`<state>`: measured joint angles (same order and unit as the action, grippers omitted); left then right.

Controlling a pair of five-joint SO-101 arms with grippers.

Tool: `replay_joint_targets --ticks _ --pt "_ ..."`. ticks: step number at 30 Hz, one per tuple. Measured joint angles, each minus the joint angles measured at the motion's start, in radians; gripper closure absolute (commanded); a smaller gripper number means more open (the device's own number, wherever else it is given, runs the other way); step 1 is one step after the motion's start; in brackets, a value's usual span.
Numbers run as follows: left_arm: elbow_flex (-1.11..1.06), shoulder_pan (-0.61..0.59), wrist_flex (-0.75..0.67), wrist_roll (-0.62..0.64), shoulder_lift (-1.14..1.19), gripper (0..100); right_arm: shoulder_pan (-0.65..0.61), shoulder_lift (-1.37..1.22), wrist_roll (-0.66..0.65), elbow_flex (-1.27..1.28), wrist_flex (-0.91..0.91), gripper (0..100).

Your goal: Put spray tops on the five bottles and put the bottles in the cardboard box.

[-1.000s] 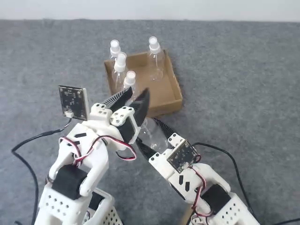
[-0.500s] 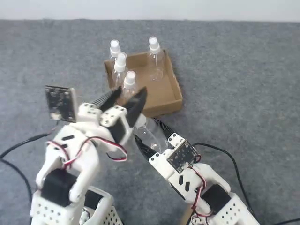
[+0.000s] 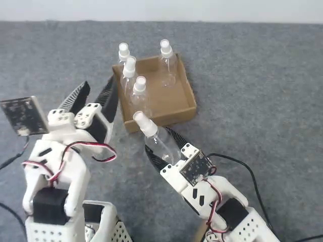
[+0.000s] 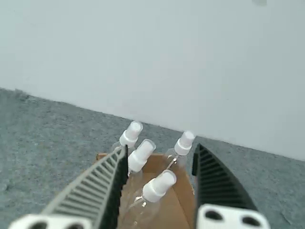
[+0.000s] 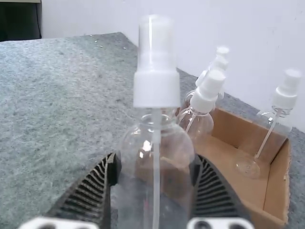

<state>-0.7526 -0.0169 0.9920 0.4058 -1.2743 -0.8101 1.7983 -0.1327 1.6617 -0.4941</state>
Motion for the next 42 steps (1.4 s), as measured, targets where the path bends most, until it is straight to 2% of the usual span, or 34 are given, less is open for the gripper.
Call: replay_joint_targets --ticks 4,12,18,24,28,37,42 --pt "-0.092 -0.003 -0.005 0.000 0.008 79 0.000 0.000 0.000 0.000 0.000 93.0" --pt "-0.279 -0.014 -0.147 -0.002 0.011 79 0.000 0.000 0.000 0.000 0.000 93.0" --pt "-0.288 0.011 -0.158 -0.011 0.011 79 0.000 0.000 0.000 0.000 0.000 93.0" --pt "-0.324 0.123 -0.160 -0.127 0.000 79 0.002 -0.003 0.000 0.000 -0.003 93.0" --pt "-0.321 0.163 -0.169 -0.157 -0.002 79 0.002 -0.003 0.000 0.000 -0.005 93.0" --pt "-0.319 0.170 -0.163 -0.160 -0.002 79 0.002 -0.003 0.000 0.000 -0.005 93.0" --pt "-0.322 0.124 -0.157 -0.149 -0.002 79 0.002 -0.003 0.000 0.000 -0.005 93.0"
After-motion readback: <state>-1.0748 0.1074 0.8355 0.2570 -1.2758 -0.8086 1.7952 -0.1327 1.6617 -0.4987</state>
